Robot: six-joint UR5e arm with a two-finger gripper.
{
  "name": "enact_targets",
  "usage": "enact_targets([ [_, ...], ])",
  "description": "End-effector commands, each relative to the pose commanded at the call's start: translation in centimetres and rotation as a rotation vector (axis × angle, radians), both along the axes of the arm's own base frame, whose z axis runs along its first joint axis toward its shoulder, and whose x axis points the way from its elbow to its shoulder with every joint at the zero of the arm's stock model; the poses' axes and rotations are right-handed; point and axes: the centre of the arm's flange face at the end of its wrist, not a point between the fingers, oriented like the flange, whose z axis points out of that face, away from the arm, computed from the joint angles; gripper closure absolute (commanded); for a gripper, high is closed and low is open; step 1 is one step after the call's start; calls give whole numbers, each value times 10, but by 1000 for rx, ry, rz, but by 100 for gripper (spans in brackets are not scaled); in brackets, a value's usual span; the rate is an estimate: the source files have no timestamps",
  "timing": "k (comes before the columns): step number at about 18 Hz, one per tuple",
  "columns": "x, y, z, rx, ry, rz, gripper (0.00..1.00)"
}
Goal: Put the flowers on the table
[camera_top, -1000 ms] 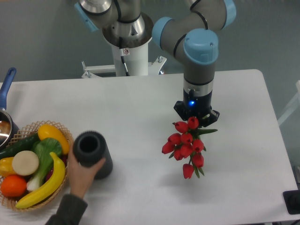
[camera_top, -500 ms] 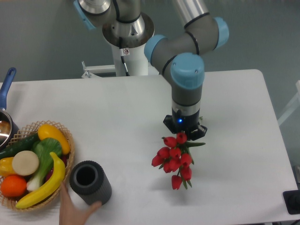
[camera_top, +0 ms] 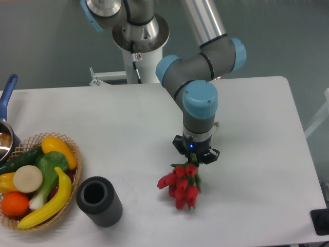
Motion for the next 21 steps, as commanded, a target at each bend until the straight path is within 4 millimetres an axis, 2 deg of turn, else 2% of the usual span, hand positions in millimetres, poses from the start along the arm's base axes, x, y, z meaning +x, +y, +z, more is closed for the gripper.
enact_targets([
  [1, 0, 0, 1, 1, 1, 0, 33],
  [2, 0, 0, 2, 5, 6, 0, 0],
  [6, -3, -1, 12, 19, 39, 2, 0],
  [7, -5, -4, 22, 13, 64, 7, 0],
  [10, -24, -26, 44, -1, 123, 54, 0],
  [12, -37, -43, 45, 1, 127, 83, 0],
  [14, -46, -50, 48, -3, 137, 57, 0],
  [16, -62, -69, 52, -14, 147, 10, 0],
  [18, -70, -79, 49, -26, 145, -27, 0],
  [21, -68, -78, 46, -26, 138, -37, 0],
])
